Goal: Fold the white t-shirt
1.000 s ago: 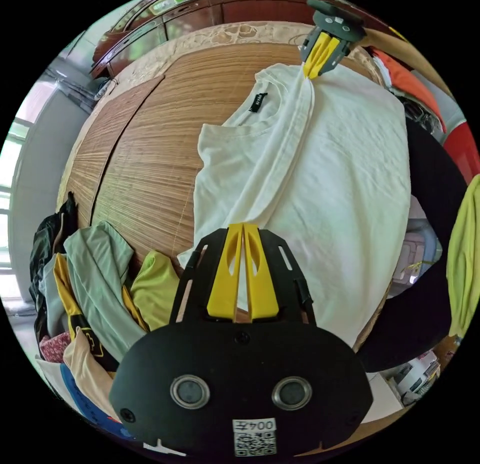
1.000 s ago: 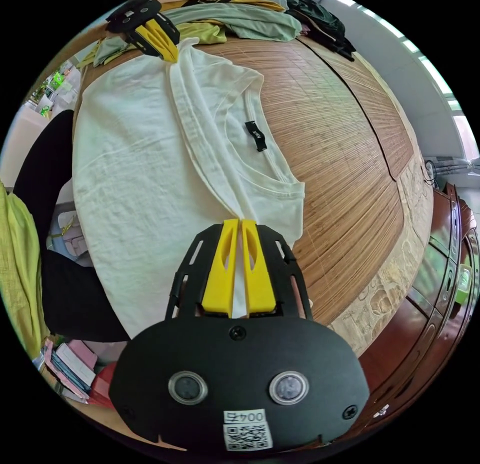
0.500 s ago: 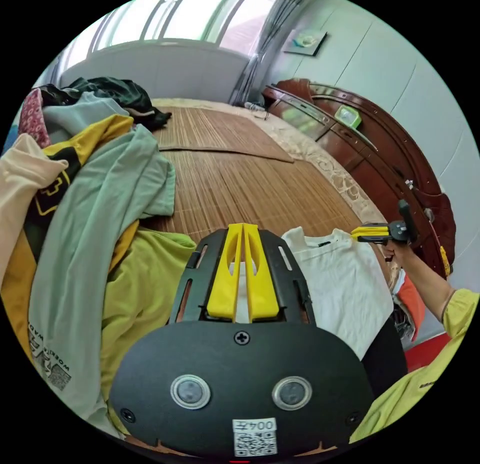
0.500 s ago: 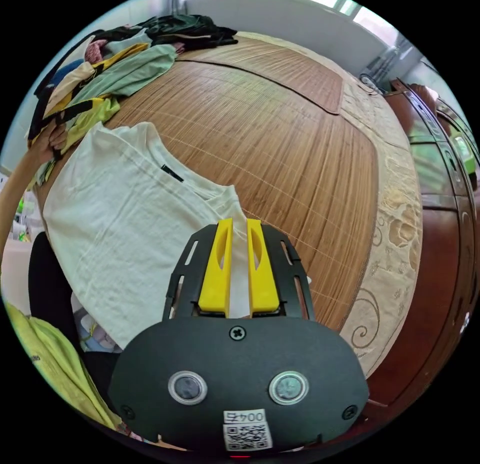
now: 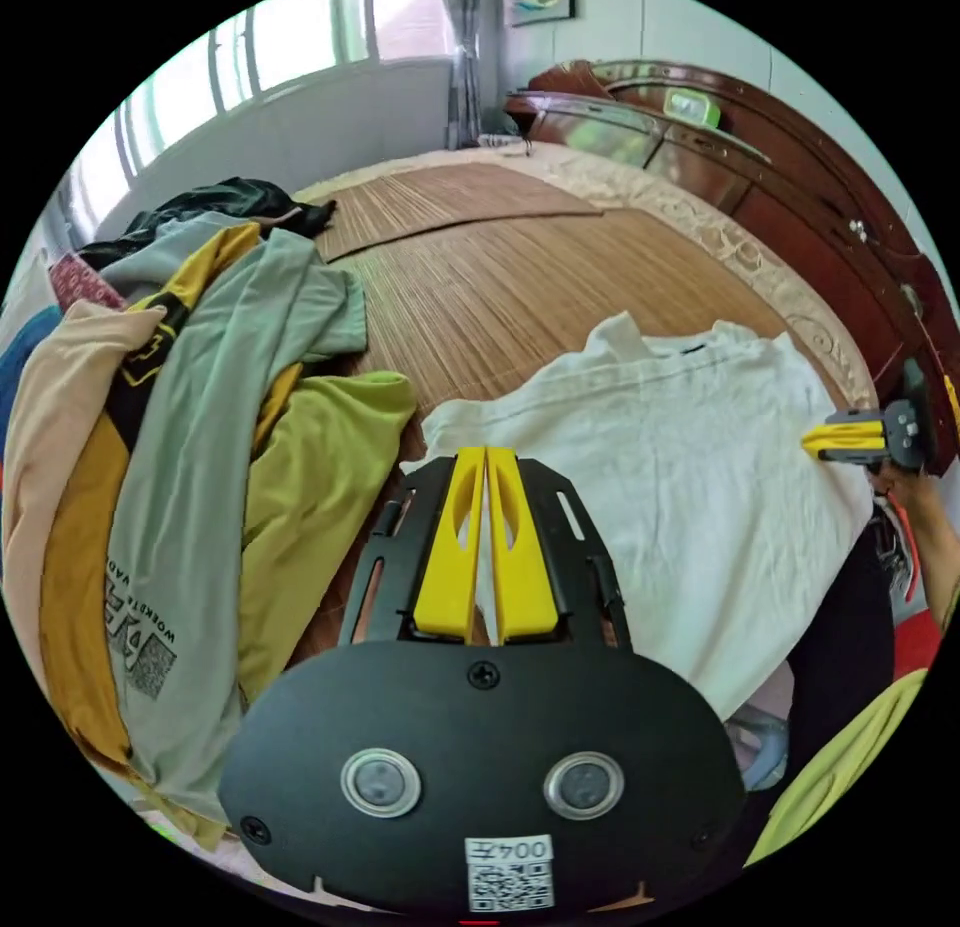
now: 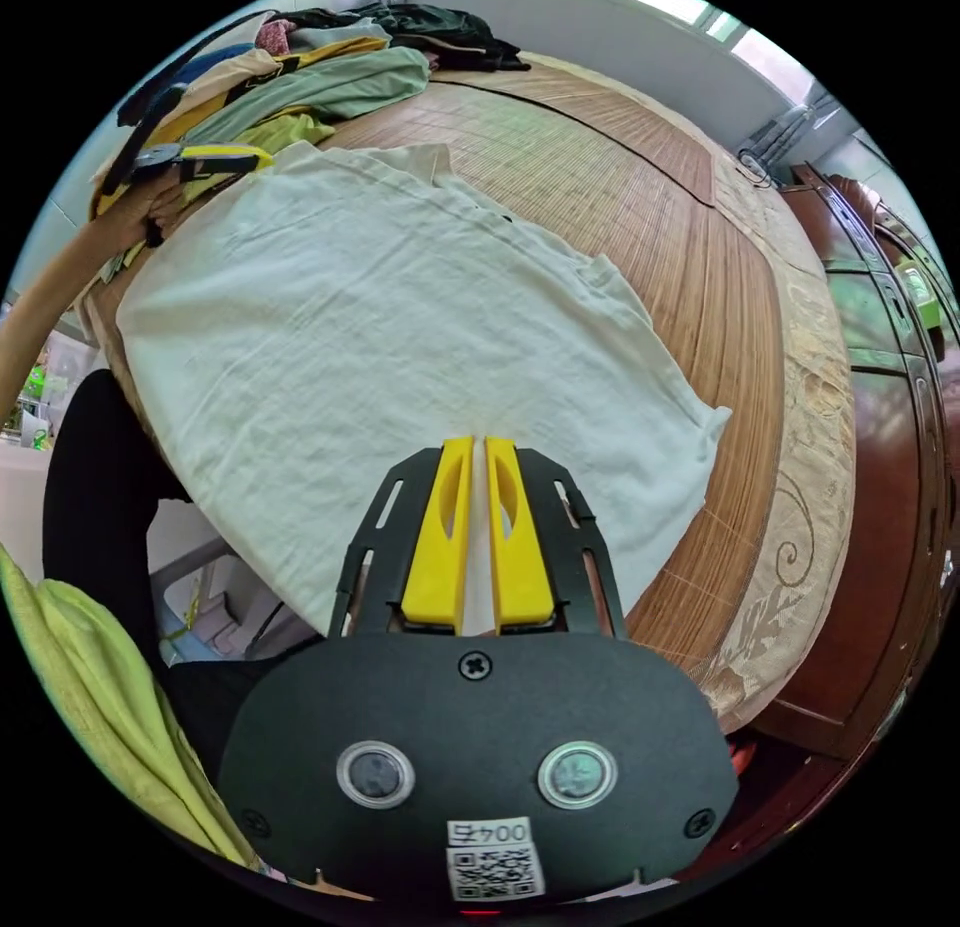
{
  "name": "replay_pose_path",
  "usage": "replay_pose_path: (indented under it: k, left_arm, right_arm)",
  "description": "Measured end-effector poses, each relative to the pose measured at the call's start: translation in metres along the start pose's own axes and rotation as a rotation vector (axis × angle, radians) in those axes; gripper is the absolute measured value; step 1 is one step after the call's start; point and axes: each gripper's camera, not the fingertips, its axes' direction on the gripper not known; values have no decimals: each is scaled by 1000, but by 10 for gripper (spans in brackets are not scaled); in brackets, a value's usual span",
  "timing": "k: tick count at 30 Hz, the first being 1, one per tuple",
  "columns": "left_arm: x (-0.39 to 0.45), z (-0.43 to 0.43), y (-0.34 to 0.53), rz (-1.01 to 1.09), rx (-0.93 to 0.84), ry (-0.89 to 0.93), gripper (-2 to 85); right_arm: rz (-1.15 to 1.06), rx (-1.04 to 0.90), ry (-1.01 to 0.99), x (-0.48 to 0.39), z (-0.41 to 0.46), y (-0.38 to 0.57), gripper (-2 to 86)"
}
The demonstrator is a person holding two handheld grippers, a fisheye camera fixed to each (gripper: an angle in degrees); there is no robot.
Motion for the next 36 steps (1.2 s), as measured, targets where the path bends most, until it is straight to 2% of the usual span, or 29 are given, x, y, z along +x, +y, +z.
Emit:
replay_pose_path:
  k: [4, 7, 11, 14, 19, 23, 28, 36]
  left_arm:
    - [-38, -79, 48, -84, 23, 55, 3]
    - [-79, -125, 114, -224, 23, 203, 6]
    - [-119, -184, 217, -424, 100, 393, 13]
    - [-121, -202, 255, -460, 88, 456, 20]
    - [-120, -217, 255, -455, 85, 468, 31]
    - [-120, -230, 247, -405, 50, 433, 46]
    - [-123, -244, 249, -402, 48, 486, 53]
    - [-124, -261, 245, -431, 3, 465, 28]
  right_arm:
    - [67, 71, -113, 19, -26, 29, 3]
    - [189, 155, -240, 41, -46, 75, 10]
    - [381, 215, -398, 76, -59, 148, 74]
    - [550, 318, -529, 107, -67, 217, 100]
    - [691, 378, -594, 139, -65, 301, 107]
    - [723, 387, -610, 151, -62, 331, 113]
    - [867, 481, -804, 179, -47, 378, 121]
    - [998, 534, -915, 205, -26, 418, 137]
